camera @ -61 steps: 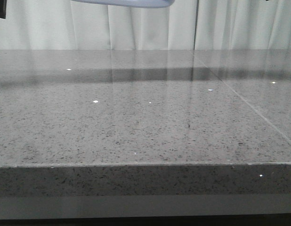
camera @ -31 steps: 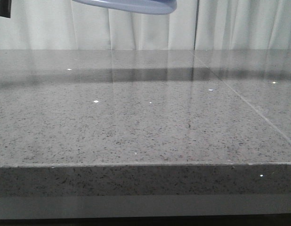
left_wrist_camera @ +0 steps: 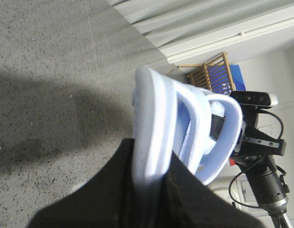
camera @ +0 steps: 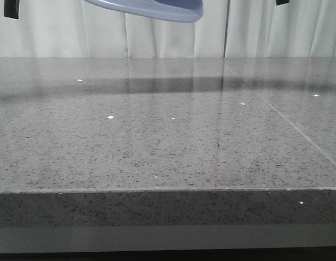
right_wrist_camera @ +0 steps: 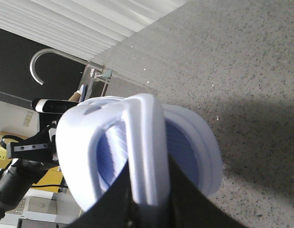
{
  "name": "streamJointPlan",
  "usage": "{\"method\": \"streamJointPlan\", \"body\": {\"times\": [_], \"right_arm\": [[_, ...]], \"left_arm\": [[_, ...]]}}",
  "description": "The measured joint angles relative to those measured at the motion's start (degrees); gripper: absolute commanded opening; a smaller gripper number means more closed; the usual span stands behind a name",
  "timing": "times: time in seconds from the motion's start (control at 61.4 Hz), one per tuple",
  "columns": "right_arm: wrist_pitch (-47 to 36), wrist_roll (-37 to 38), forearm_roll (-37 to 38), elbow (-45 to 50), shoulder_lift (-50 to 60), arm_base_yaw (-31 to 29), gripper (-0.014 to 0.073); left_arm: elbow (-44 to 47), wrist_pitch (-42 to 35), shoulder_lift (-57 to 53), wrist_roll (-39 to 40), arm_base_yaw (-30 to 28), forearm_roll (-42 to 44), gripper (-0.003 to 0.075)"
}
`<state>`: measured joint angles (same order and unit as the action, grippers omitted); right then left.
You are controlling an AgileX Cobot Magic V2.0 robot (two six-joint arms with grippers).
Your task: Insert blue slippers together front up
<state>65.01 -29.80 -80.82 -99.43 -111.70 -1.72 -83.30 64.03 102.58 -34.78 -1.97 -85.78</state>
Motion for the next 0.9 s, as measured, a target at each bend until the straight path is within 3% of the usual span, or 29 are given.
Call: {"method": "streamJointPlan", "body": {"times": [0.244,0.456,0.667,0.895], "right_arm": [[-1.8,-0.6,-0.2,0.0,-1.3,1.2,-0.0043],[-0.9,-0.5,0.9,0.0,-1.3,0.4,0.0195],[3.5,1.4,1.7,0.0,-1.2,-0.8,0.0267],[4.2,3.4,8.6,-0.2,0.8,-2.9,0.0344]], "left_arm": [[0.0,-0.7,0.0,-0.3,0.0,-0.2,-0.0019],[0.0,-0.1,0.0,-0.3,0.1,0.0,-0.0019],[0.0,2.7,0.0,-0.3,1.4,0.6,-0.0019],[0.0,3.0,0.0,-0.3,1.8,3.9,-0.0019]]}}
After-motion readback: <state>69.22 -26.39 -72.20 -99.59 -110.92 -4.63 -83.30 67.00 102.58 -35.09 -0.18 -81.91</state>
